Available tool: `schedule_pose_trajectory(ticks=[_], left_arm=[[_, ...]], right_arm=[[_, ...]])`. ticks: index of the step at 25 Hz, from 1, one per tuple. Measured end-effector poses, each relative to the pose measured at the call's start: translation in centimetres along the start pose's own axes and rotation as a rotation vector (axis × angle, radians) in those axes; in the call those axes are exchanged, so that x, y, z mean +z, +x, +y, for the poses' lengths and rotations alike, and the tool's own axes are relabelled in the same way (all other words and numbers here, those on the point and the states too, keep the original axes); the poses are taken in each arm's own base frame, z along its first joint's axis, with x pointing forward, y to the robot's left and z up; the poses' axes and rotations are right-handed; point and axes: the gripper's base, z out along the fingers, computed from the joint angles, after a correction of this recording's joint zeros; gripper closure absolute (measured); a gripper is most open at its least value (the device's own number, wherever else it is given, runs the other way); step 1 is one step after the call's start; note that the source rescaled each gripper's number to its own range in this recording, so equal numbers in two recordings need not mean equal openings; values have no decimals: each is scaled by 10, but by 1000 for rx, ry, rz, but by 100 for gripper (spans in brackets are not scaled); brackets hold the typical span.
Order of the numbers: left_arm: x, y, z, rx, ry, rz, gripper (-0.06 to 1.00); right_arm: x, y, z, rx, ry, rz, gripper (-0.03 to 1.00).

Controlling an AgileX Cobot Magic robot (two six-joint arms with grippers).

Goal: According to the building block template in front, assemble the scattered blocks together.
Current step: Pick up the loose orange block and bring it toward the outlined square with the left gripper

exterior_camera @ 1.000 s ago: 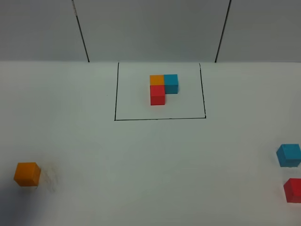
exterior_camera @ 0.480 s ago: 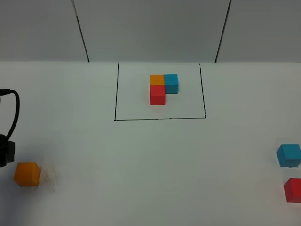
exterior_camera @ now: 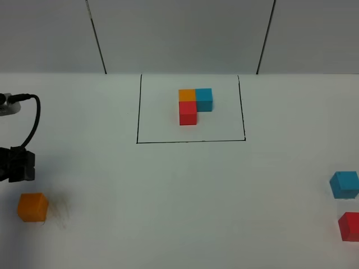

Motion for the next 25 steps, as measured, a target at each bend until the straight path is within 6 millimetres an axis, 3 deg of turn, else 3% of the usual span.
schedule_pose_trajectory(ticks=[8, 16, 25], left_arm=[[26, -3, -2, 4, 0, 102, -2], [49, 0, -30, 82, -1, 143, -2], [51, 3, -17, 90, -162, 191, -2]], right_arm=[[0, 0, 0, 0, 0, 0, 97], [0, 0, 0, 0, 0, 0, 97], [0, 0, 0, 0, 0, 0, 97]])
